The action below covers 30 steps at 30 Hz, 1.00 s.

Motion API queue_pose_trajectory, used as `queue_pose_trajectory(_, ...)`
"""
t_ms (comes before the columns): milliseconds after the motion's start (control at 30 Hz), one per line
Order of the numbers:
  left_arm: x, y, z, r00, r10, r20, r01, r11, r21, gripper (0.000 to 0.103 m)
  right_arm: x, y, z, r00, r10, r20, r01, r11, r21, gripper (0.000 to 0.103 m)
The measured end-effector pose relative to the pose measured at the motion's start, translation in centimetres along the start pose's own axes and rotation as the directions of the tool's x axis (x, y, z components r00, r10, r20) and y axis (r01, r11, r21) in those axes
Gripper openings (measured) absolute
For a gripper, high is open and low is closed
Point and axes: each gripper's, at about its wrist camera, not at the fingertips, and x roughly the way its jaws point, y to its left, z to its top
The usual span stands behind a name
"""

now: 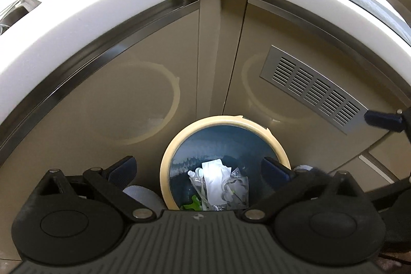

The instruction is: Collect trash

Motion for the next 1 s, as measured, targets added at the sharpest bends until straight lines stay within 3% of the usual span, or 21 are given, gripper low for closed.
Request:
queue_pose_trajectory(700,-1.2,-1.1,-0.5,0.999,0.030,-0.036,-0.027,0.997,0.069,0.103,-2.2,-1.1,-0.4,0.999,-0.016,0.044,0.014,0.999,0.040,0.099)
queue_pose_trajectory(1000,-3.7,-2.0,-0.1,0.994,0.073,0.084,-0.083,0.989,0.118,0.103,-3.6,-1.5,-0.7,0.995,-0.046,0.088,0.041,0.998,0.058,0.099)
